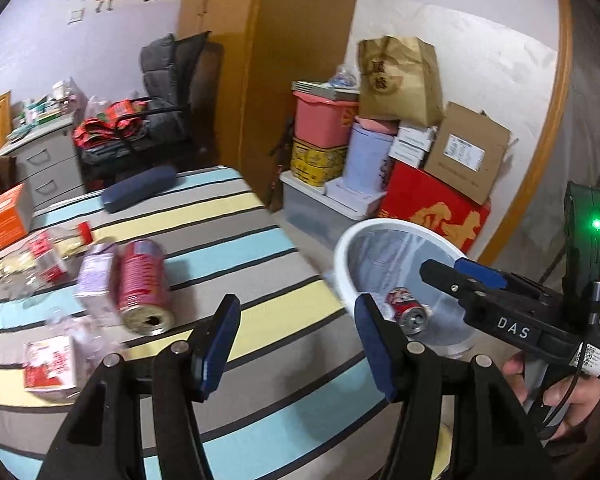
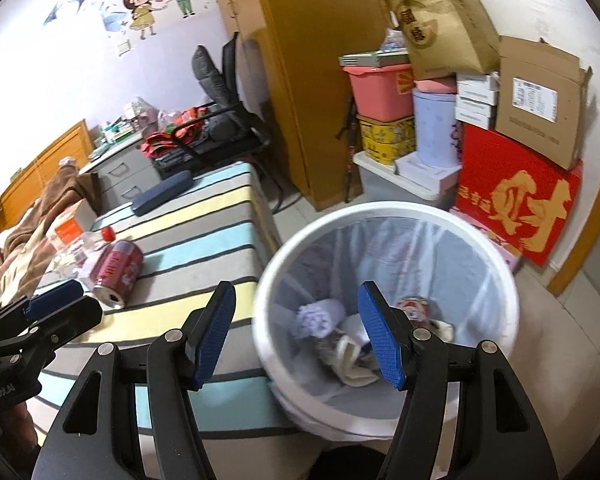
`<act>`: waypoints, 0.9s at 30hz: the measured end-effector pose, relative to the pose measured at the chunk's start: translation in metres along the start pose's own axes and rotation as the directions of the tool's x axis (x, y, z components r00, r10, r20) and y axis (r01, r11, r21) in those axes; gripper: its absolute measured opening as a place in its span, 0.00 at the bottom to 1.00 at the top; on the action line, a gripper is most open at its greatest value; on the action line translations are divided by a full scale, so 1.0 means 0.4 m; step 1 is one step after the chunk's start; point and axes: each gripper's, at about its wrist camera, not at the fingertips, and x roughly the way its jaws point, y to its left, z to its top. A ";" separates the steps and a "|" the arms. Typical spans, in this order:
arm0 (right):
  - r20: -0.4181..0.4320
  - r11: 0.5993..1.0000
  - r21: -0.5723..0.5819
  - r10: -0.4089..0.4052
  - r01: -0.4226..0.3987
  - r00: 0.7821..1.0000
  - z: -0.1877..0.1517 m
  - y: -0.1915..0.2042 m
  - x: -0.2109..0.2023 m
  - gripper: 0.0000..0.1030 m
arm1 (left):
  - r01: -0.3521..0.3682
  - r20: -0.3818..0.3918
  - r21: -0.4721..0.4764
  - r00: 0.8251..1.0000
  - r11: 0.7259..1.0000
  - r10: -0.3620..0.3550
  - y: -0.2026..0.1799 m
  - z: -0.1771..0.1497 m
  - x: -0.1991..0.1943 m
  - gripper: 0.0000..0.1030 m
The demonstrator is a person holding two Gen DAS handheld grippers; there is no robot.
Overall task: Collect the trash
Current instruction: 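Move both open tools back to the table trash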
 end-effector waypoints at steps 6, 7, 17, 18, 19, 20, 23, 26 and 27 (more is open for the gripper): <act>-0.009 0.998 -0.037 0.044 -0.044 0.999 -0.001 0.065 0.018 0.63 | -0.083 0.017 -0.058 0.996 0.995 0.084 0.100 -0.016 -0.044 0.62; -0.012 0.998 -0.042 0.053 -0.054 0.999 0.000 0.076 0.022 0.63 | -0.096 0.018 -0.070 0.995 0.993 0.098 0.117 -0.019 -0.051 0.62; -0.045 0.988 -0.096 0.120 -0.123 0.992 0.007 0.188 0.064 0.63 | -0.203 -0.005 -0.166 0.979 0.965 0.205 0.276 -0.064 -0.096 0.65; -0.051 0.986 -0.099 0.131 -0.135 0.990 0.009 0.198 0.071 0.63 | -0.215 -0.010 -0.174 0.976 0.961 0.217 0.293 -0.073 -0.102 0.66; -0.059 0.984 -0.101 0.140 -0.145 0.988 0.010 0.211 0.080 0.63 | -0.230 -0.017 -0.183 0.973 0.956 0.231 0.309 -0.080 -0.105 0.66; -0.066 0.983 -0.103 0.145 -0.151 0.987 0.011 0.219 0.087 0.63 | -0.238 -0.025 -0.189 0.971 0.953 0.237 0.318 -0.085 -0.107 0.67; -0.083 0.980 -0.116 0.154 -0.163 0.985 0.009 0.246 0.105 0.63 | -0.254 -0.045 -0.199 0.967 0.946 0.250 0.353 -0.102 -0.113 0.67; -0.101 0.976 -0.125 0.167 -0.179 0.981 0.010 0.271 0.125 0.63 | -0.263 -0.061 -0.214 0.965 0.941 0.256 0.381 -0.115 -0.114 0.68; -0.111 0.974 -0.122 0.177 -0.190 0.978 0.012 0.282 0.134 0.63 | -0.262 -0.068 -0.213 0.965 0.941 0.254 0.386 -0.117 -0.112 0.70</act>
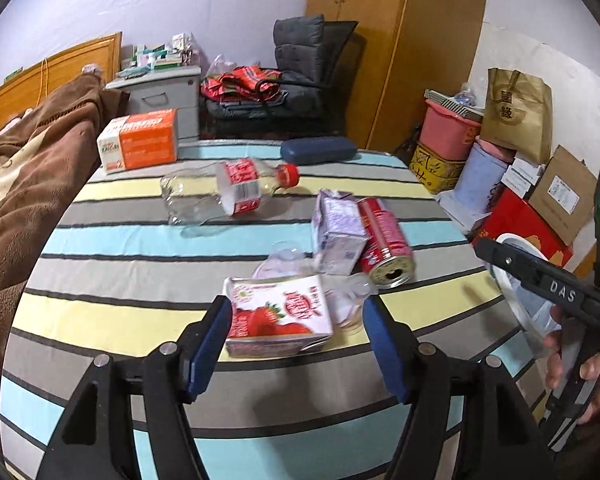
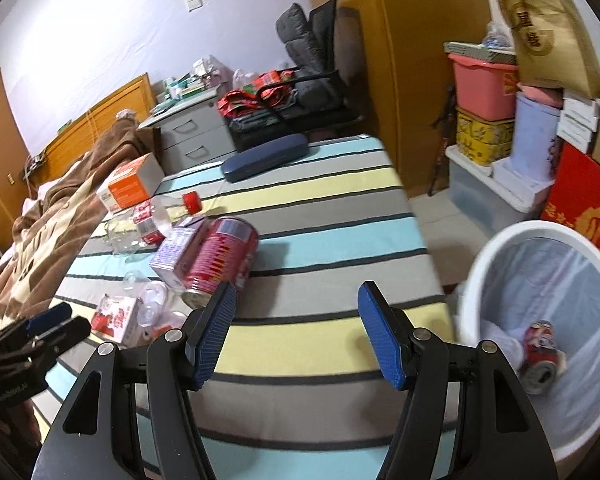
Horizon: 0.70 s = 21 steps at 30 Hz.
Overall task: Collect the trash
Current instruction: 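Move both open tools back to the table trash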
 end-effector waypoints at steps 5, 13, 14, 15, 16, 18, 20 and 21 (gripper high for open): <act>-0.027 1.000 -0.006 0.017 -0.017 0.999 0.012 0.026 0.036 0.63 | 0.005 -0.038 0.025 0.999 1.000 -0.005 0.017 -0.003 0.028 0.72; -0.081 0.999 -0.015 0.036 -0.037 0.996 0.042 0.059 0.100 0.63 | 0.039 -0.105 0.028 0.994 0.999 -0.036 0.030 -0.003 0.082 0.73; -0.082 0.999 -0.021 0.041 -0.043 0.996 0.044 0.064 0.105 0.63 | 0.047 -0.107 0.029 0.993 0.998 -0.044 0.029 0.000 0.087 0.74; -0.088 0.998 -0.025 0.047 -0.049 0.995 0.048 0.068 0.112 0.63 | 0.050 -0.110 0.029 0.993 0.998 -0.046 0.029 0.002 0.091 0.74; -0.095 0.998 -0.025 0.047 -0.050 0.994 0.052 0.070 0.117 0.63 | 0.047 -0.112 0.033 0.993 0.998 -0.043 0.027 0.004 0.097 0.75; -0.109 0.998 -0.020 0.063 -0.065 0.992 0.060 0.076 0.132 0.63 | 0.045 -0.128 0.035 0.991 0.998 -0.040 0.023 0.006 0.108 0.75; -0.121 0.998 -0.021 0.059 -0.062 0.991 0.064 0.082 0.144 0.63 | 0.061 -0.128 0.049 0.990 0.997 -0.054 0.015 0.006 0.113 0.75; -0.121 0.998 -0.030 0.054 -0.058 0.991 0.064 0.085 0.148 0.63 | 0.055 -0.138 0.057 0.989 0.997 -0.046 0.012 0.005 0.120 0.75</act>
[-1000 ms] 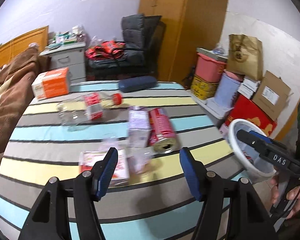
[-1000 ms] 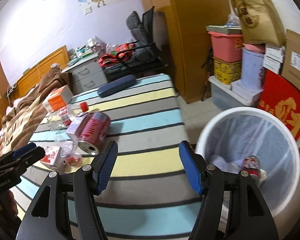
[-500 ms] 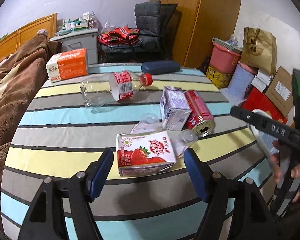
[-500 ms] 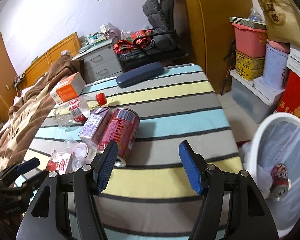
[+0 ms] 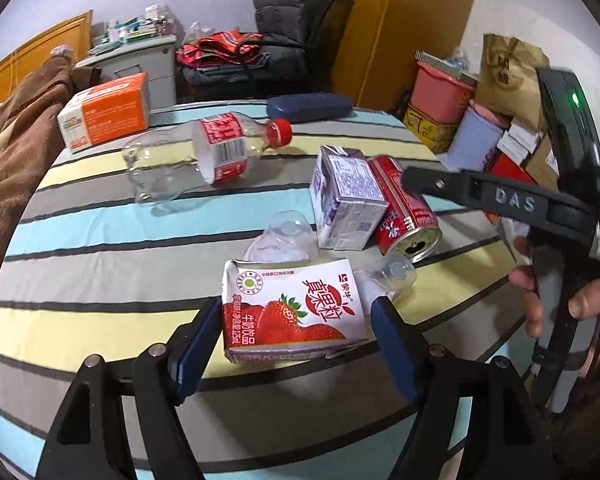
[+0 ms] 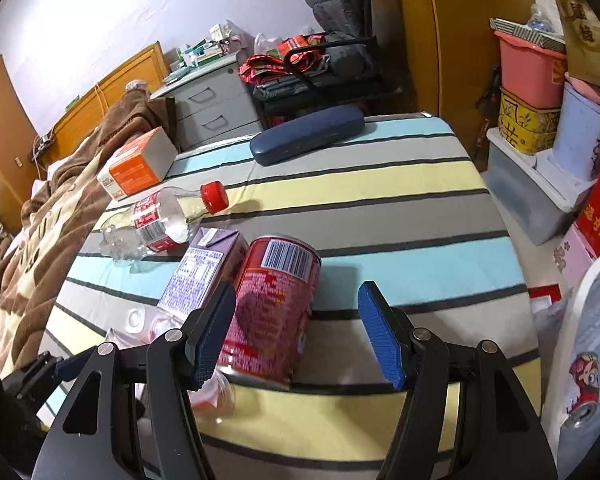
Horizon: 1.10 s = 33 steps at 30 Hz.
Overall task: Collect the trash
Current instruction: 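Move both open tools back to the table trash, then grasp the strawberry milk carton with the left tool while the right tool grasps another red can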
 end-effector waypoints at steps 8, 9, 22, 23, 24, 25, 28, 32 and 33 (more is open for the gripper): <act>-0.050 0.999 -0.038 -0.009 0.007 0.999 0.004 0.012 0.033 0.64 | 0.000 -0.029 0.000 1.000 1.000 0.000 0.014 0.008 0.031 0.78; -0.052 0.999 -0.037 -0.012 0.010 0.999 0.003 0.012 0.035 0.64 | -0.009 -0.035 -0.006 0.999 1.000 0.008 0.019 0.008 0.034 0.78; -0.081 1.000 -0.017 0.006 -0.007 0.997 0.000 0.006 0.055 0.64 | -0.031 -0.018 -0.093 0.999 0.995 0.030 0.069 0.019 0.046 0.77; -0.074 1.000 -0.026 -0.008 0.006 0.997 0.000 0.008 0.053 0.64 | -0.025 -0.016 -0.095 1.000 0.995 0.024 0.071 0.021 0.046 0.77; -0.076 0.999 -0.031 -0.012 0.010 0.997 0.000 0.009 0.052 0.64 | -0.022 -0.013 -0.093 1.000 0.995 0.021 0.072 0.020 0.047 0.77; -0.078 0.999 -0.031 -0.012 0.010 0.997 0.000 0.008 0.052 0.64 | -0.019 -0.012 -0.096 1.000 0.995 0.018 0.073 0.019 0.047 0.77; -0.084 1.000 -0.027 -0.007 0.005 0.996 -0.003 0.006 0.054 0.63 | -0.016 -0.006 -0.105 1.000 0.994 0.016 0.076 0.020 0.046 0.77; -0.069 0.998 -0.063 -0.036 0.032 0.997 -0.014 0.020 0.047 0.53 | -0.016 0.005 -0.117 1.000 0.993 0.017 0.082 0.018 0.041 0.76; -0.060 0.996 -0.072 -0.049 0.044 0.997 -0.015 0.021 0.045 0.53 | -0.012 0.006 -0.116 1.000 0.993 0.013 0.082 0.019 0.039 0.76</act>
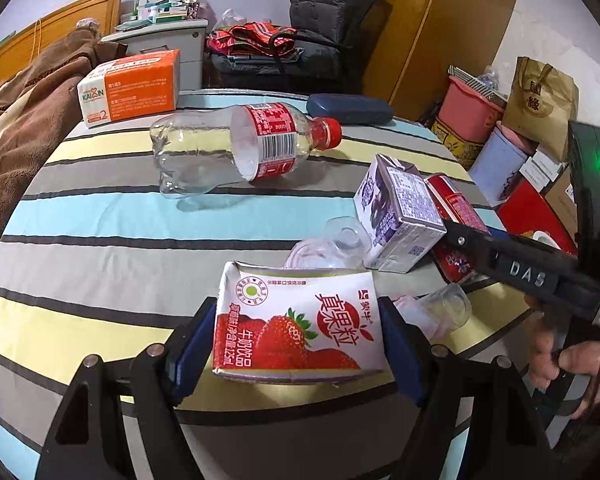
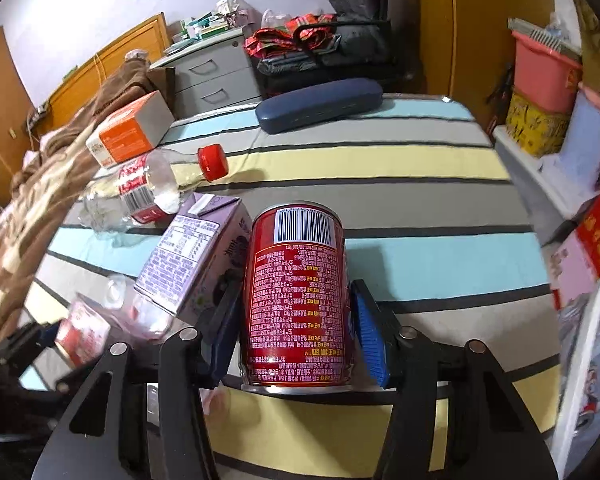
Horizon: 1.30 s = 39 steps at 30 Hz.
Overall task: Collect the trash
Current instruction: 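Grasp the strawberry milk carton with the left tool while the right tool grasps another red can, then carry the carton and red can over the wastebasket and open both tools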
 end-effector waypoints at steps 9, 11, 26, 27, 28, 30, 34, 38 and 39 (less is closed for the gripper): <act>0.037 0.999 0.032 0.019 -0.020 0.999 -0.005 -0.018 -0.033 0.53 | -0.014 0.037 0.023 0.999 1.000 0.013 -0.026 -0.004 -0.042 0.76; 0.050 0.999 0.040 0.020 -0.022 0.999 -0.009 -0.021 -0.047 0.53 | -0.014 0.047 0.029 0.999 0.999 0.012 -0.038 -0.002 -0.055 0.76; 0.151 0.996 0.090 -0.013 -0.001 0.988 -0.053 -0.086 -0.175 0.53 | 0.038 0.134 0.124 0.990 0.992 -0.055 -0.181 0.016 -0.146 0.76; 0.155 0.996 0.093 -0.020 0.006 0.988 -0.056 -0.092 -0.182 0.53 | 0.040 0.138 0.136 0.989 0.990 -0.059 -0.194 0.017 -0.150 0.76; 0.160 0.995 0.098 -0.026 0.010 0.987 -0.060 -0.097 -0.189 0.53 | 0.043 0.144 0.146 0.987 0.988 -0.065 -0.208 0.017 -0.153 0.76; 0.172 0.993 0.113 -0.036 0.017 0.984 -0.068 -0.114 -0.207 0.53 | 0.056 0.144 0.162 0.986 0.985 -0.080 -0.233 0.017 -0.156 0.76; 0.189 0.989 0.141 -0.065 0.039 0.980 -0.085 -0.147 -0.234 0.53 | 0.082 0.144 0.194 0.983 0.977 -0.111 -0.283 0.015 -0.158 0.76; 0.203 0.982 0.179 -0.092 0.056 0.975 -0.105 -0.185 -0.260 0.53 | 0.090 0.145 0.228 0.981 0.970 -0.125 -0.336 0.012 -0.159 0.76; 0.206 0.981 0.187 -0.098 0.059 0.974 -0.109 -0.192 -0.267 0.53 | 0.098 0.143 0.235 0.981 0.967 -0.134 -0.350 0.013 -0.158 0.76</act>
